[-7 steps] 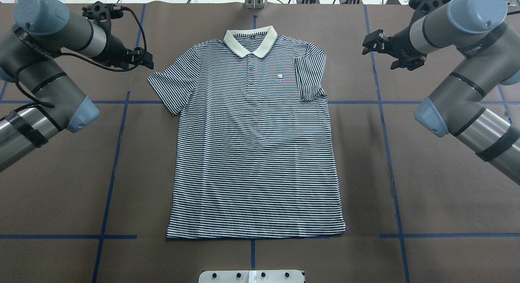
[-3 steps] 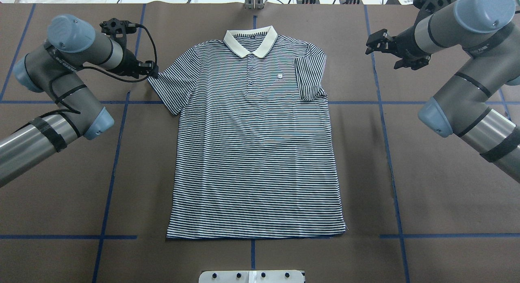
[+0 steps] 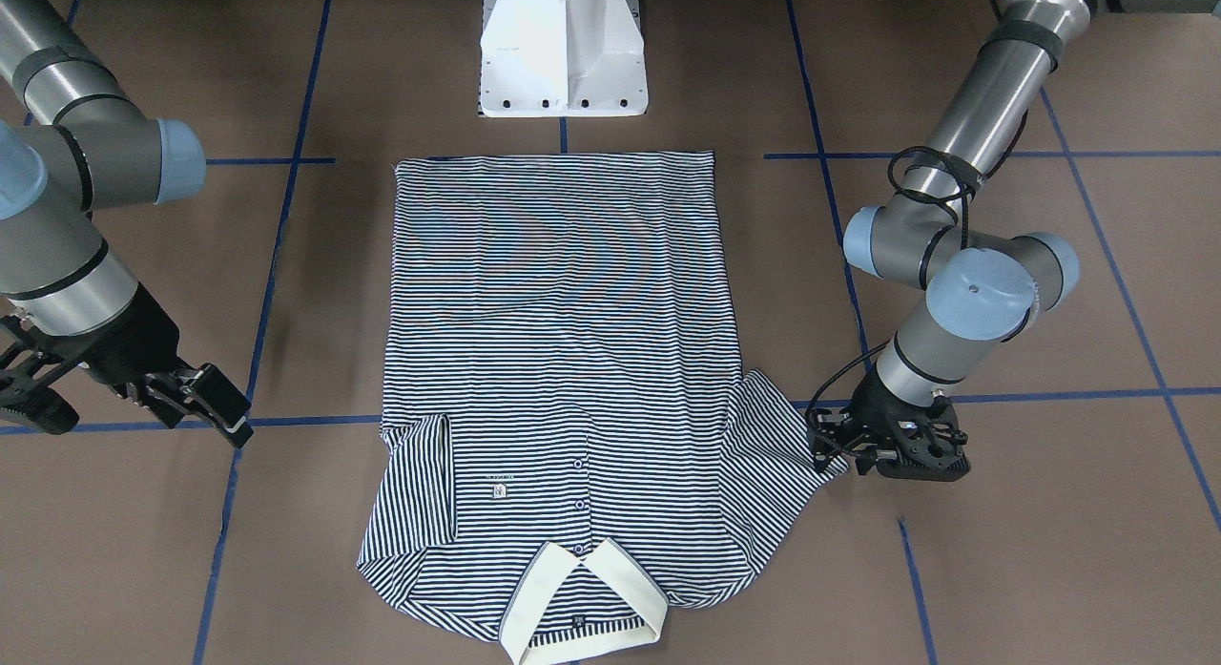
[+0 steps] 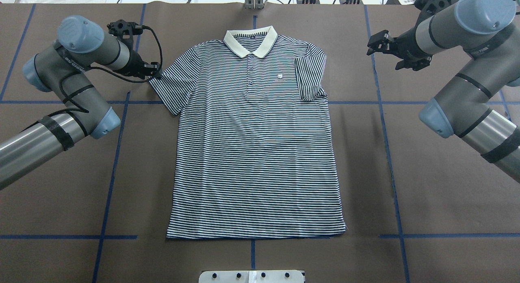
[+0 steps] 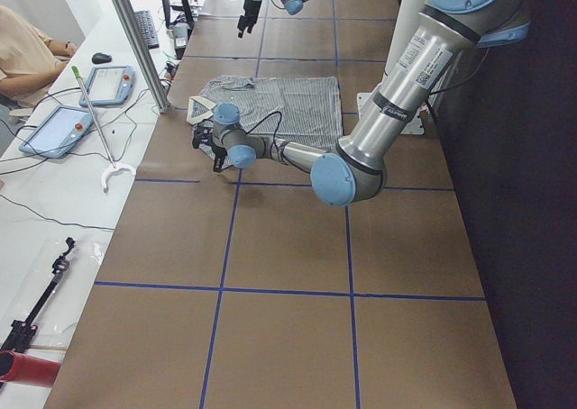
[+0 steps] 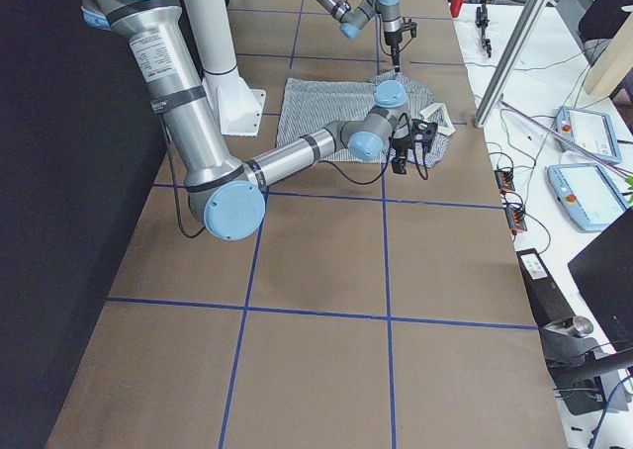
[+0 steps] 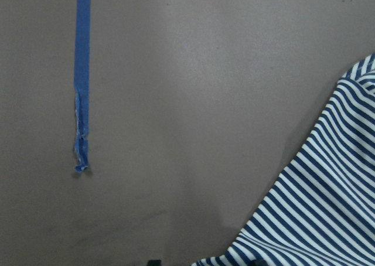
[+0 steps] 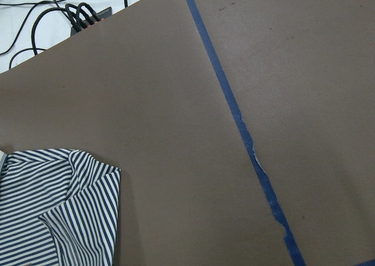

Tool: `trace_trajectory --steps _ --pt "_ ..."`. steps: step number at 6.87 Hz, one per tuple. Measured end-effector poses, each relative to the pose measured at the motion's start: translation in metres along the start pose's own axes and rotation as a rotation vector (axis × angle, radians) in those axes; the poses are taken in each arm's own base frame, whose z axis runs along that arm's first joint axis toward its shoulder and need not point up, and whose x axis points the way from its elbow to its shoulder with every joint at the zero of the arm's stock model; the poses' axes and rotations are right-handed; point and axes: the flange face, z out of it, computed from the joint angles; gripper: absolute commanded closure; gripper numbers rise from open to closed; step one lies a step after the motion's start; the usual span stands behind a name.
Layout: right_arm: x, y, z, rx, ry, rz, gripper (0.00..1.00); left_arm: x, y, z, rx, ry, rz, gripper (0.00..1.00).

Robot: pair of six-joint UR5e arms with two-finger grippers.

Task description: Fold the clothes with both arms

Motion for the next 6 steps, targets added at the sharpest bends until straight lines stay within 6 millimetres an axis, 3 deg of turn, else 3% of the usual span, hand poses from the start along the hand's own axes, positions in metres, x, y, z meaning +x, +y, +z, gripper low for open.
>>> trace_trajectory --steps 2,3,4,6 --pt "0.0004 -0.0001 0.0002 0.0 0.001 0.0 0.0 -0.0008 -0.0003 0.0024 0.01 -0.012 0.0 0.57" --pt "0.0002 0.0 0.0 0.001 0.0 0.0 0.0 -0.0018 0.0 0.0049 0.018 -0.023 0.001 0.67" --pt "0.0001 0.0 -0.0002 0.001 0.0 0.0 0.0 -0.0019 0.0005 0.0061 0.022 -0.028 0.001 1.0" --pt "0.0008 -0.0013 -0.0011 0.003 0.0 0.001 0.0 -0.0009 0.0004 0.0057 0.024 -0.028 0.003 1.0"
